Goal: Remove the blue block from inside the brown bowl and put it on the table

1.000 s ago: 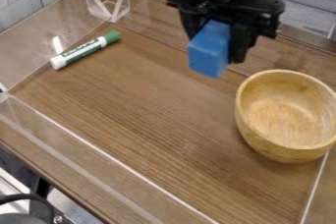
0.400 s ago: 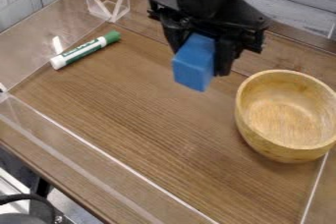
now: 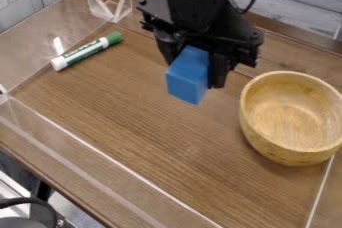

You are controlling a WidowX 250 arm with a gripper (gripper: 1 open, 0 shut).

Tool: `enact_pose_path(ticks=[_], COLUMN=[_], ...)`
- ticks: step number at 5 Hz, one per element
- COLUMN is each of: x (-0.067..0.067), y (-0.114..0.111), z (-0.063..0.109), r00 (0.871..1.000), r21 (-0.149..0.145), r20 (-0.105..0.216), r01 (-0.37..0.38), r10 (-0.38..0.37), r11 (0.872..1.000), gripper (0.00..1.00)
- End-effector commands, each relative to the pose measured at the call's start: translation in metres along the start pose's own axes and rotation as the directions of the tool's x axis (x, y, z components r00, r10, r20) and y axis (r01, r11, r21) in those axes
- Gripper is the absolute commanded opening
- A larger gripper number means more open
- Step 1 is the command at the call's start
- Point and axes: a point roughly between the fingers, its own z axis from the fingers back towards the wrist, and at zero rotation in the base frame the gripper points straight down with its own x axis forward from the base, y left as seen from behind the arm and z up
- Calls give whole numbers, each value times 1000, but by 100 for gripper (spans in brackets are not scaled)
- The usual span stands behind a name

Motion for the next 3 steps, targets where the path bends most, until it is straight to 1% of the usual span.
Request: enact_pose_path(ticks=[1,3], x=[3,-2], y=[0,1], z=[7,2], r00=[999,999], r21=[-3,7], r20=[37,31], r01=[5,9], r10=[-5,-10], r11=[1000,1000], gripper=[0,0])
